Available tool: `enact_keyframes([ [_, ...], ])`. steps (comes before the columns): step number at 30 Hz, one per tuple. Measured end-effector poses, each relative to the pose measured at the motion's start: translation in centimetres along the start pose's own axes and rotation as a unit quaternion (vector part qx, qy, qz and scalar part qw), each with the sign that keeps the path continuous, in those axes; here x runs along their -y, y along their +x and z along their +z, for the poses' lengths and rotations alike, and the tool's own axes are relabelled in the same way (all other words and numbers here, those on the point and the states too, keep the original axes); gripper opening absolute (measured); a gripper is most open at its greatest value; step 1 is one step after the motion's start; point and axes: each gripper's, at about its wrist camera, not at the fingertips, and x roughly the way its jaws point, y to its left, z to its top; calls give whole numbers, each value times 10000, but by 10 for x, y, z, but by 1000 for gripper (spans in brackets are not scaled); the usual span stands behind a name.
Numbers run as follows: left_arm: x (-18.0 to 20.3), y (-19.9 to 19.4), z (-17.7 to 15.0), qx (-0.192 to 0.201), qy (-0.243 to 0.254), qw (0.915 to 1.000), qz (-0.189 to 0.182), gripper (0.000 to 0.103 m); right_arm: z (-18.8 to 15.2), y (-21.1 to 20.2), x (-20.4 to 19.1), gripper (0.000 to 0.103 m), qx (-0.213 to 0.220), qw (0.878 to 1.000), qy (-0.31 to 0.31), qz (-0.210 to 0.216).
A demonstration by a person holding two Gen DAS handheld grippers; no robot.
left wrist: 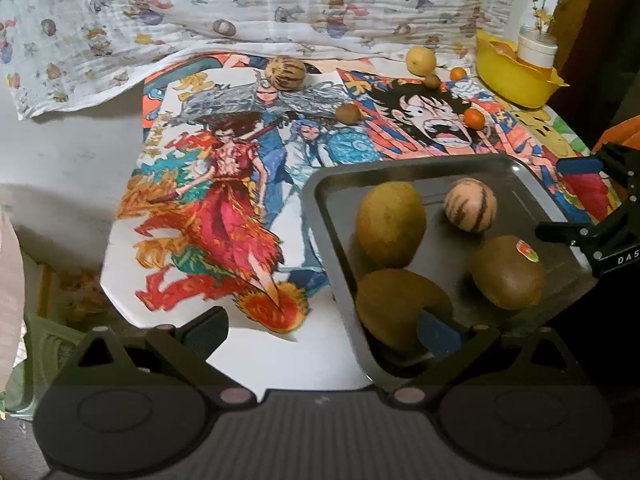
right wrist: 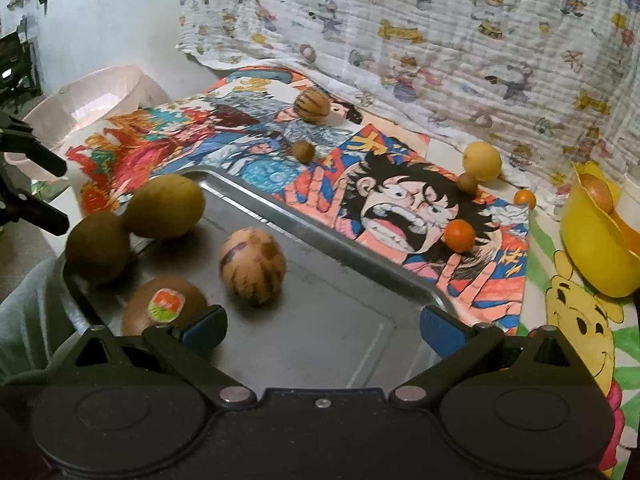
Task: Organize fruits
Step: 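Move both tools toward the remaining striped fruit and small potato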
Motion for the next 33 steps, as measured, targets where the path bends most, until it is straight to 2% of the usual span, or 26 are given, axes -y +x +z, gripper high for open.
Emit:
enact_keyframes([
  [7, -11, 3, 24, 23, 53, 9998, 179, 102, 27, 8, 25, 102, 129, 9997, 176, -97],
  [14, -30, 18, 68, 113, 24, 9995, 293, 102, 77, 21, 48, 102, 514, 9977, 428, 129],
  [19, -40, 40, 103, 118, 137, 9991, 386, 102, 107, 45, 45, 102, 702, 9969, 224, 293],
  [26, -54, 75, 146, 206, 427, 9975, 522, 102, 125, 84, 29, 102, 840, 9955, -115, 414],
  [33, -68, 116, 183, 492, 307, 9981, 218, 102, 133, 135, 12, 102, 684, 9959, -254, 535],
])
